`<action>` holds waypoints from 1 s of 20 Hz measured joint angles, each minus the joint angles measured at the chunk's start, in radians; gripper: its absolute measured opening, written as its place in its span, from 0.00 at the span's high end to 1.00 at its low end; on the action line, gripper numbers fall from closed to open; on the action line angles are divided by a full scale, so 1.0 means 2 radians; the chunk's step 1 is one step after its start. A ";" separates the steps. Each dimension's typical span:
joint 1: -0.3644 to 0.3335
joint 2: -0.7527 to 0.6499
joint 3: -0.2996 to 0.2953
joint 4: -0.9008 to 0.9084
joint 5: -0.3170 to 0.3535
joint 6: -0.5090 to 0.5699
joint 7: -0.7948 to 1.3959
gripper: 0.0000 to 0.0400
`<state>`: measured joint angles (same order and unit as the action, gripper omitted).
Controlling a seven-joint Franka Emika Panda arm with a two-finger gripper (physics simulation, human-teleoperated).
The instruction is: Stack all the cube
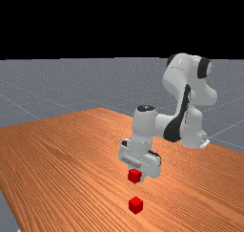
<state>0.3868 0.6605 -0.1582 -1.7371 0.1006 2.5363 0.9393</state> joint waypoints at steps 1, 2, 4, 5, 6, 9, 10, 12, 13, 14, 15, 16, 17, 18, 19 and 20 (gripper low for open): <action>0.007 0.005 -0.002 0.004 -0.006 -0.002 0.004 0.53; 0.017 0.013 -0.004 0.012 -0.014 -0.004 0.012 0.53; 0.039 0.034 -0.009 0.037 -0.028 -0.006 0.029 0.53; 0.047 0.044 -0.012 0.047 -0.034 -0.007 0.034 0.53; 0.052 0.050 -0.015 0.053 -0.038 -0.007 0.038 0.53; 0.058 0.056 -0.021 0.063 -0.044 -0.007 0.044 0.53; 0.058 0.057 -0.024 0.065 -0.046 -0.007 0.045 0.53; 0.057 0.060 -0.032 0.073 -0.053 -0.007 0.045 0.53; 0.056 0.063 -0.035 0.080 -0.055 -0.007 0.045 0.53; 0.055 0.071 -0.037 0.089 -0.057 -0.007 0.045 0.53; 0.055 0.081 -0.038 0.096 -0.058 -0.007 0.045 0.53; 0.054 0.089 -0.038 0.099 -0.059 -0.007 0.046 0.53; 0.055 0.095 -0.038 0.101 -0.060 -0.008 0.046 0.53; 0.055 0.098 -0.038 0.101 -0.060 -0.008 0.046 0.53; 0.056 0.100 -0.037 0.102 -0.060 -0.008 0.046 0.53; 0.056 0.101 -0.037 0.103 -0.061 -0.007 0.047 0.53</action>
<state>0.4997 0.8632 -0.2319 -1.5319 -0.0205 2.5214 1.0324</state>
